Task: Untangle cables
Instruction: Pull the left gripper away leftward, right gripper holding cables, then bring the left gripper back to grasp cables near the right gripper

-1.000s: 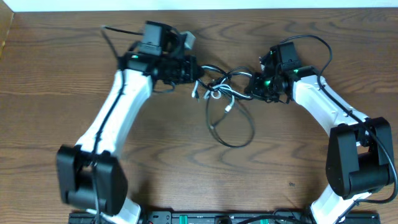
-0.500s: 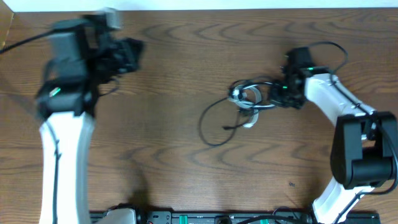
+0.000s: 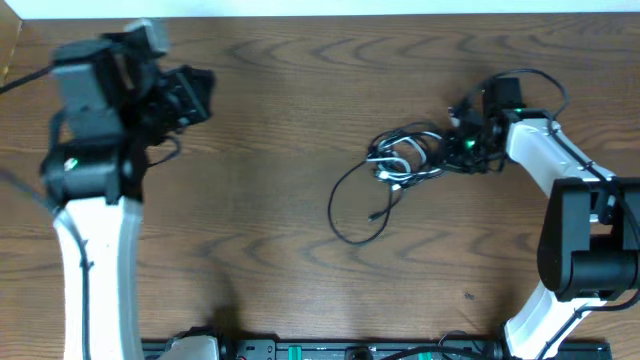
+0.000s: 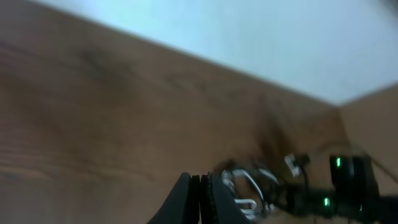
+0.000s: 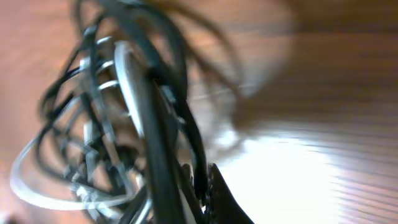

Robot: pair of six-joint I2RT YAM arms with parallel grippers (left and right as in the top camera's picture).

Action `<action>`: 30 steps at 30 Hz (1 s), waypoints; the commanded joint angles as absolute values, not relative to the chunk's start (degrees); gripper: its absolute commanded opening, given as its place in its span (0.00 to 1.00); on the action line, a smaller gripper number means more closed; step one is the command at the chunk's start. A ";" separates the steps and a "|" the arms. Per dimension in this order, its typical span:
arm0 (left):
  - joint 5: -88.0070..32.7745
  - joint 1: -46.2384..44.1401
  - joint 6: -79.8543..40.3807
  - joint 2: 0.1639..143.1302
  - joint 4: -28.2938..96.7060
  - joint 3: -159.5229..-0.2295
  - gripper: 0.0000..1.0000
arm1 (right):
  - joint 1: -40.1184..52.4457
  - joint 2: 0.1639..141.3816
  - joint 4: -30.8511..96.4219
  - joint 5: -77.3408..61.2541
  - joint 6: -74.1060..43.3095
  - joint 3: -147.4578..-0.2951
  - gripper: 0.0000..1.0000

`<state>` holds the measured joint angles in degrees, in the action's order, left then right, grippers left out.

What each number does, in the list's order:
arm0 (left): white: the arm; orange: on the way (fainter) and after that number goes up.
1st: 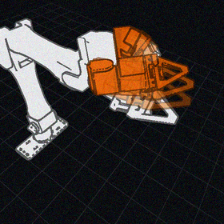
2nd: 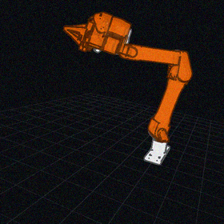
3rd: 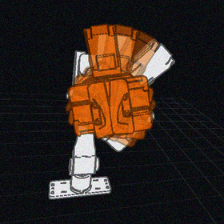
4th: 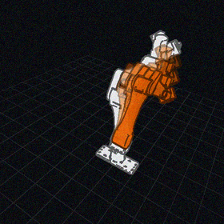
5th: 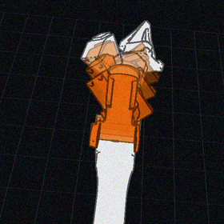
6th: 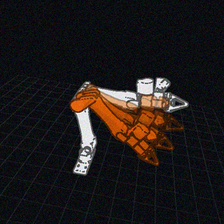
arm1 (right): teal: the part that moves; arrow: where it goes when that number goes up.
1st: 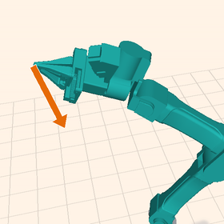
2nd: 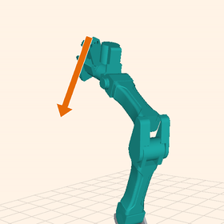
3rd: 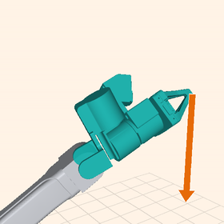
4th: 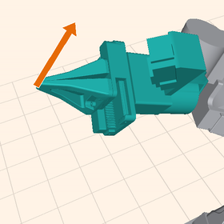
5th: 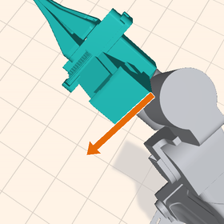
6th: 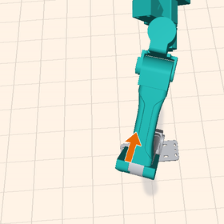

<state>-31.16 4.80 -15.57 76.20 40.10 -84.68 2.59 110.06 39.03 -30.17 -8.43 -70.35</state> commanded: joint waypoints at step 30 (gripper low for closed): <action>-37.08 -16.45 1.54 99.90 44.03 -85.08 0.40 | 7.31 100.55 46.35 -28.10 -4.19 -70.74 0.10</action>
<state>-34.87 -15.88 -0.97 98.04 44.05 -84.68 7.70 98.87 46.15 -34.06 -2.85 -71.88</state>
